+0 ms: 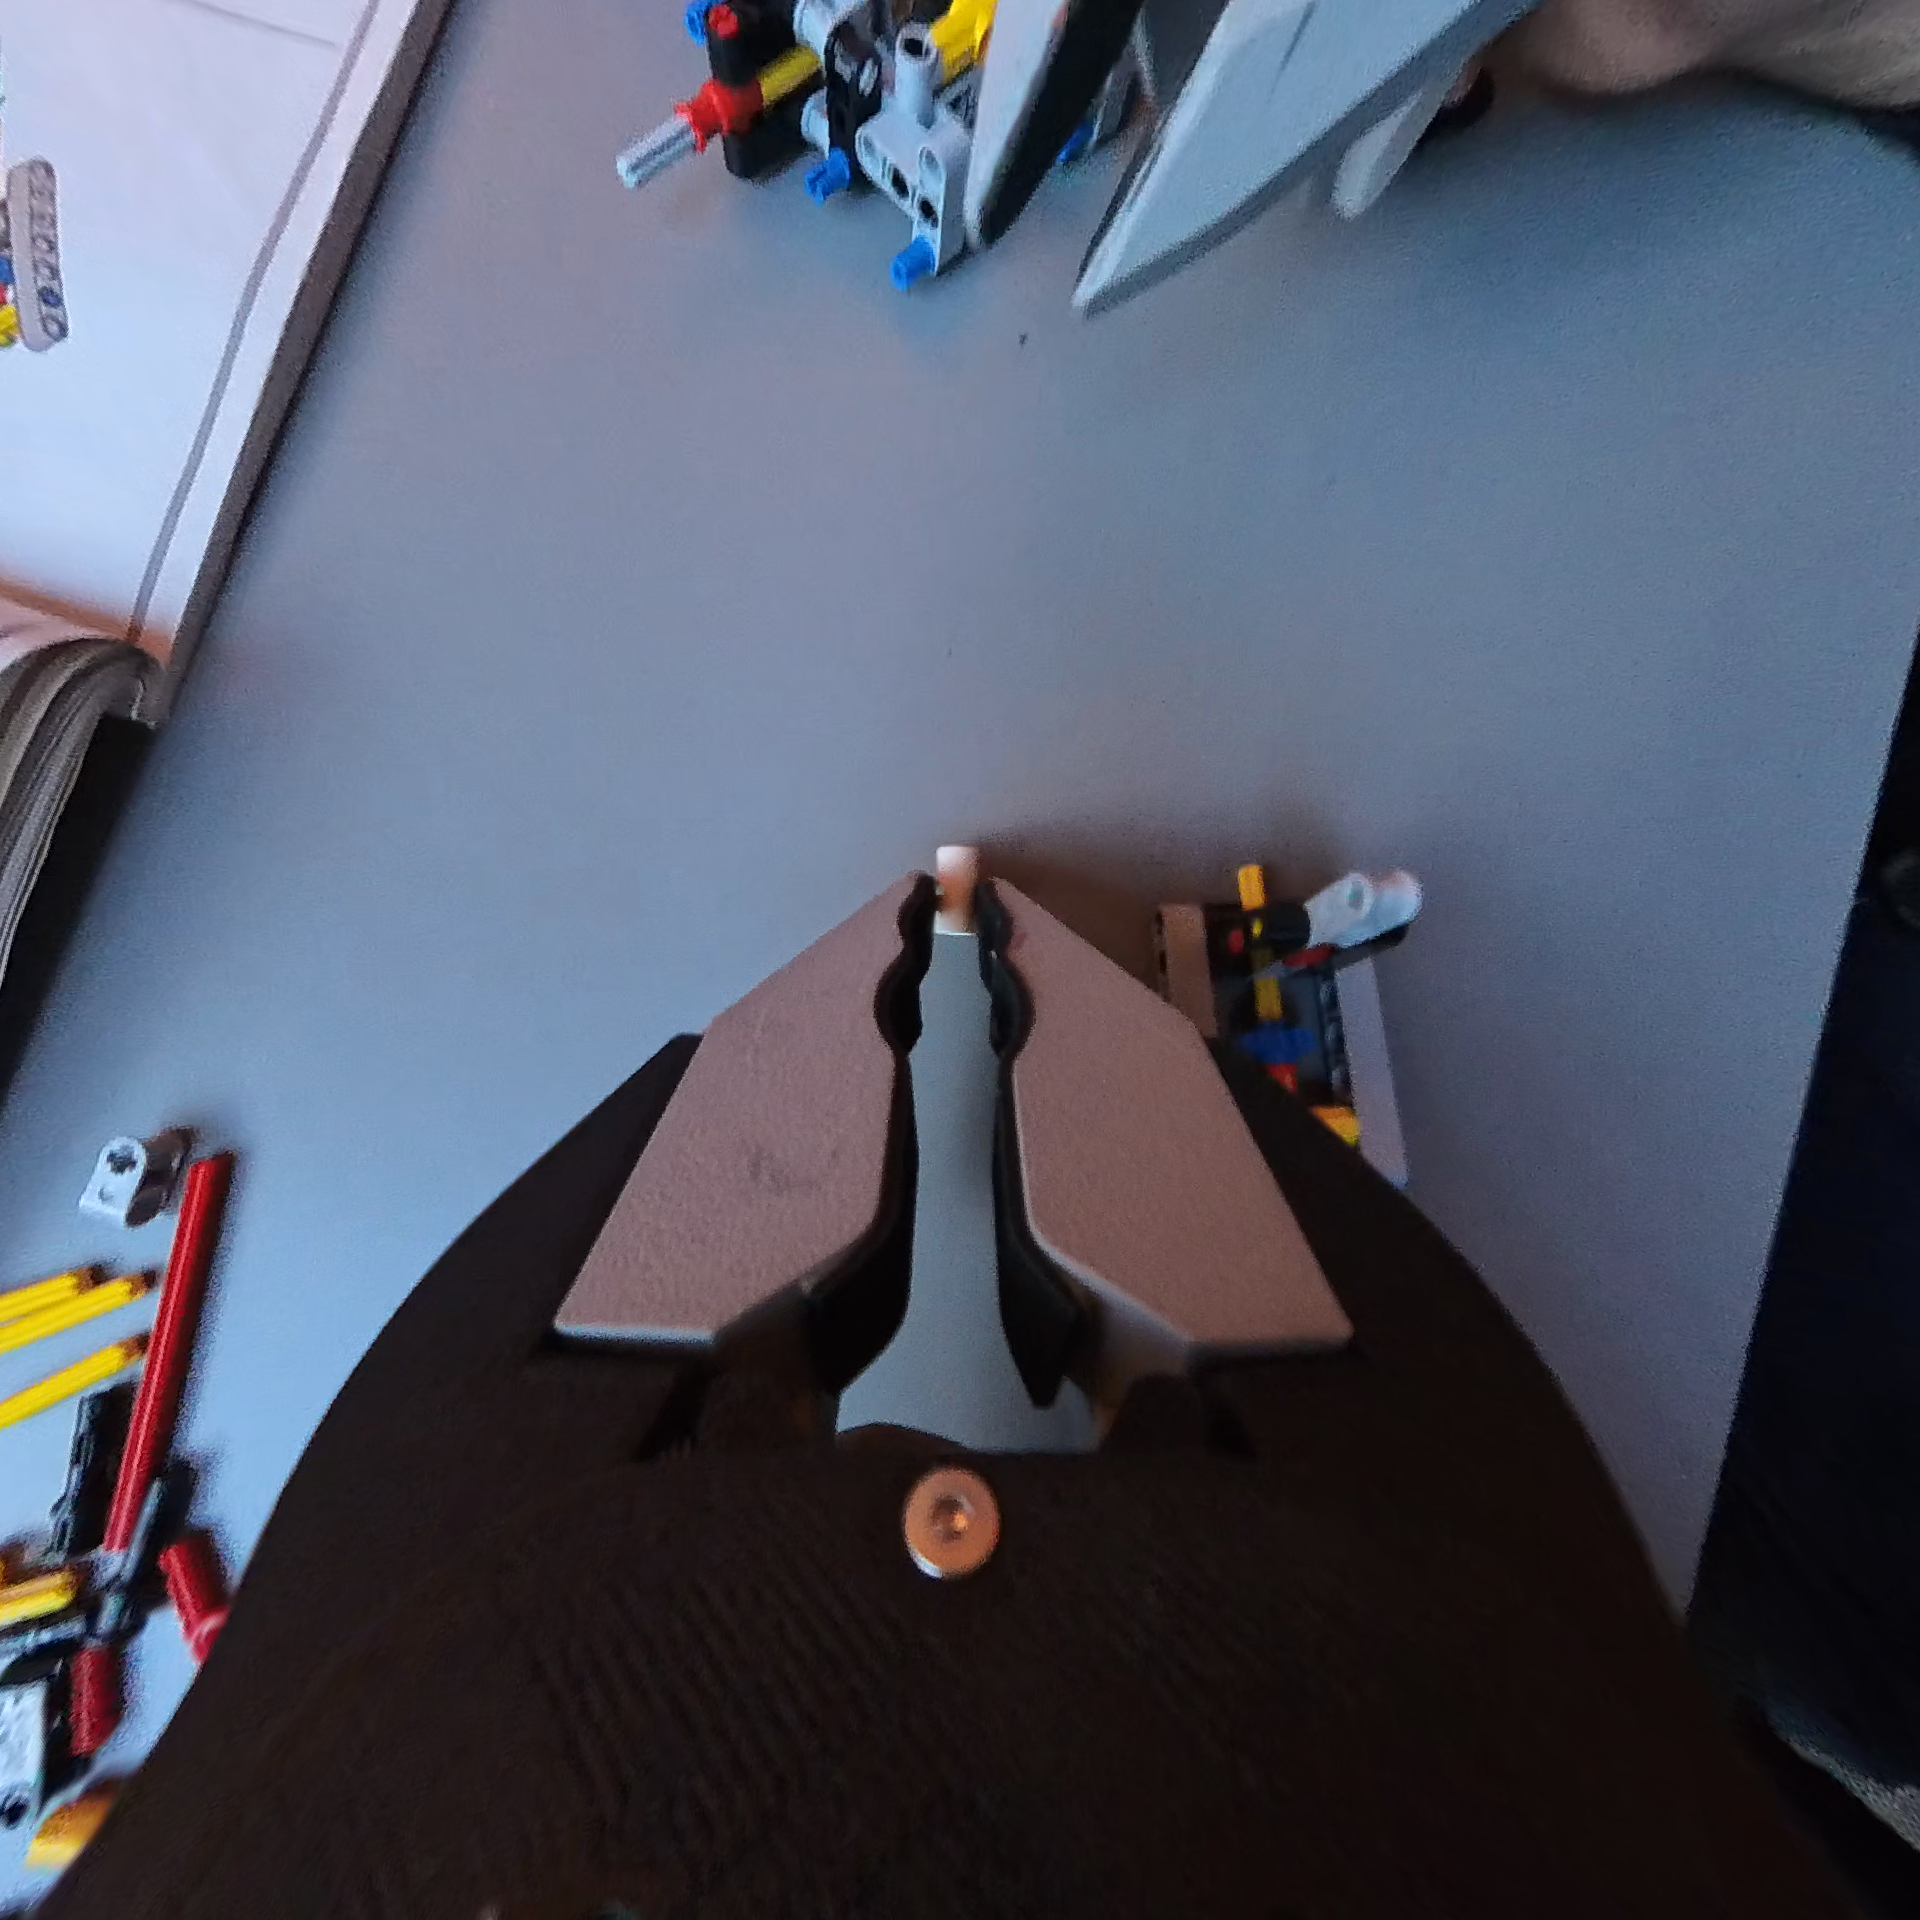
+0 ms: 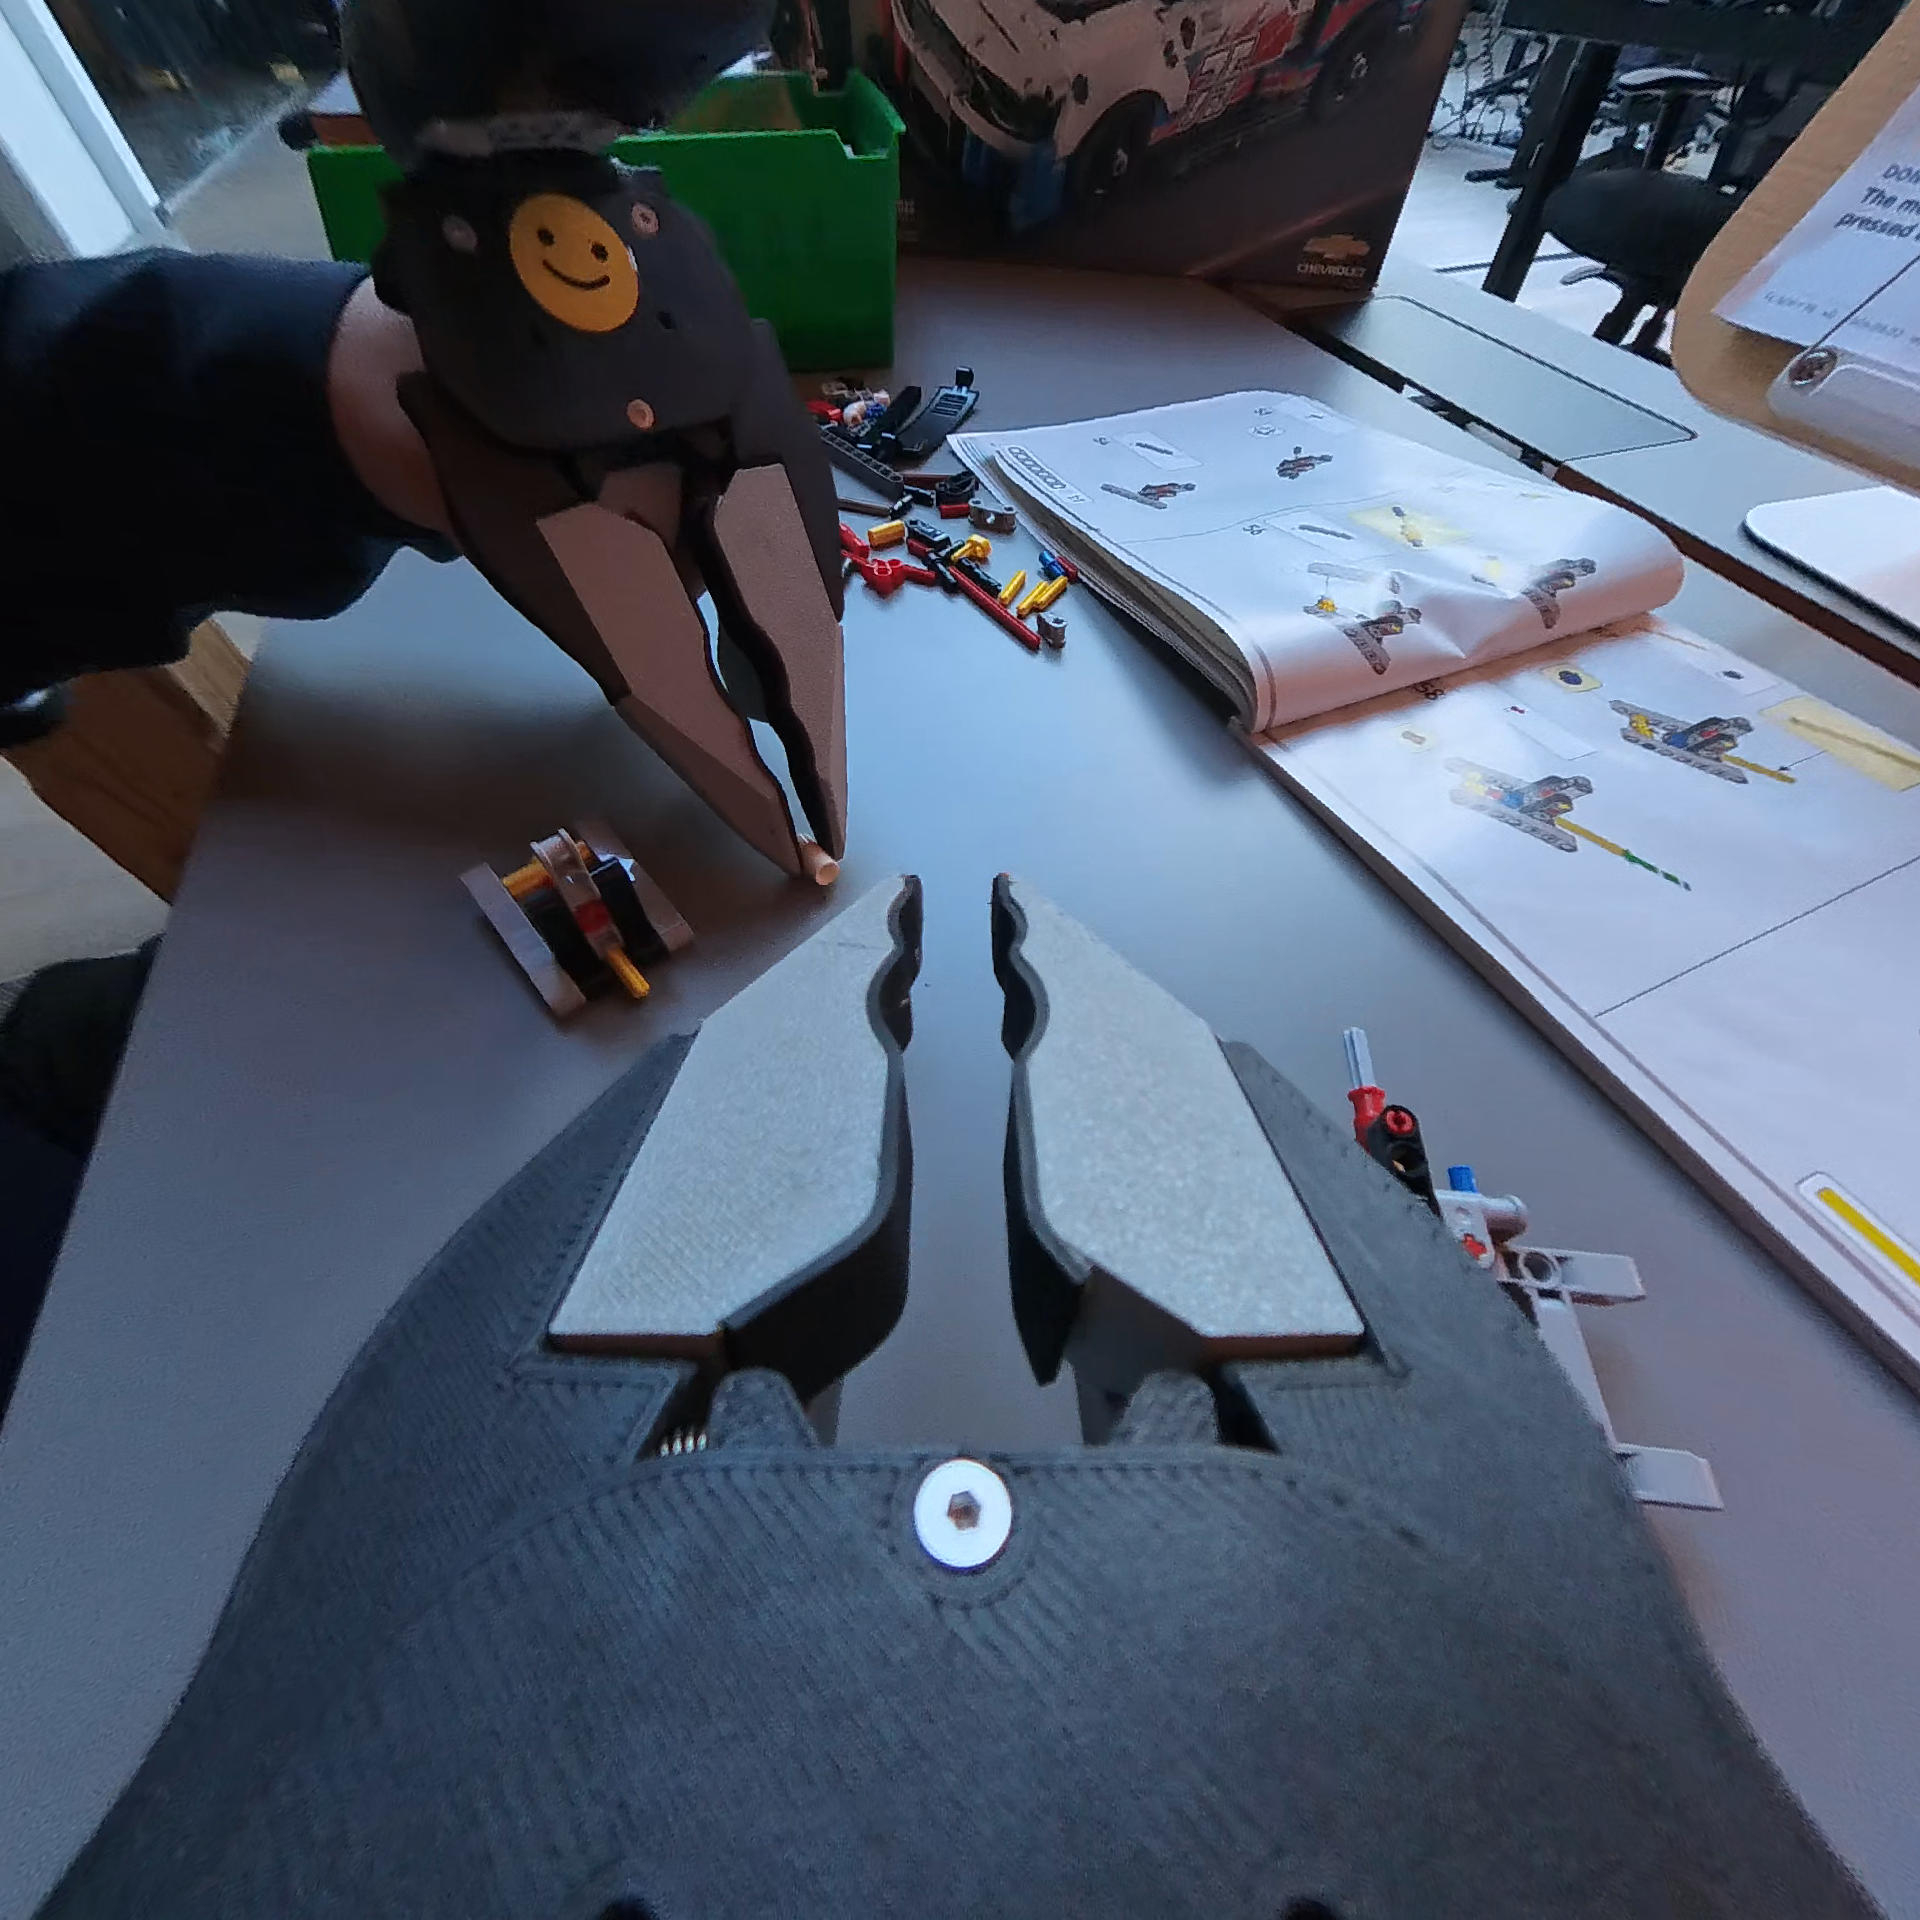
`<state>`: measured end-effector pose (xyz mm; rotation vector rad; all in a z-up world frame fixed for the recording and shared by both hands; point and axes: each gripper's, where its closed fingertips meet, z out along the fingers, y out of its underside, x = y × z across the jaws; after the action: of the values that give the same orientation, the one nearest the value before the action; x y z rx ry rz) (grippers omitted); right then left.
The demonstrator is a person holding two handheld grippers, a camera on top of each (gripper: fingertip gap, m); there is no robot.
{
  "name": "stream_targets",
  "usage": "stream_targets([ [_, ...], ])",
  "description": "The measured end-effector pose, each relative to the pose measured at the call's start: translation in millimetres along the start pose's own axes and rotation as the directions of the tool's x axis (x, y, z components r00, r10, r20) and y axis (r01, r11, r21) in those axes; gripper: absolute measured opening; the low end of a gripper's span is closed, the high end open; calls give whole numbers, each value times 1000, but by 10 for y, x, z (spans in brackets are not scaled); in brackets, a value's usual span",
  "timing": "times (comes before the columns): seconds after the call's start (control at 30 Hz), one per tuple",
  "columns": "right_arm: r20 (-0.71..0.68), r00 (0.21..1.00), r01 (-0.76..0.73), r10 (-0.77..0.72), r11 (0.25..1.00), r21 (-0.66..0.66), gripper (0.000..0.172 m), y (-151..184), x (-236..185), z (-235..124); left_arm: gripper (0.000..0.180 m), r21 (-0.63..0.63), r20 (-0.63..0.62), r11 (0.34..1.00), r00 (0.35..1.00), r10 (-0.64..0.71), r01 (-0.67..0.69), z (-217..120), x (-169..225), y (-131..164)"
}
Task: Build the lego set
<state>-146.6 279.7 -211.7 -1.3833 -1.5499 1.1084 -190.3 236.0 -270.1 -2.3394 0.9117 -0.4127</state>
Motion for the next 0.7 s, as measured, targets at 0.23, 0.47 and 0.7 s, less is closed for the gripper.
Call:
stream_targets([
  [0.23, -12, 1000, -18, 18, 1000, 3, 8, 6, 67, -19, 5, 30, -54, 999, 998, 38, -37, 133, 86, -124],
  [0.47, -2, 1000, -18, 18, 1000, -7, 5, 23, 68, -16, 6, 26, -102, 996, 991, 89, -87, 183, 180, -154],
  [0.7, 15, 1000, -11, 11, 1000, -13, 5, 31, 41, -8, 17, 51, -93, 996, 993, 71, -66, 117, 170, -163],
])
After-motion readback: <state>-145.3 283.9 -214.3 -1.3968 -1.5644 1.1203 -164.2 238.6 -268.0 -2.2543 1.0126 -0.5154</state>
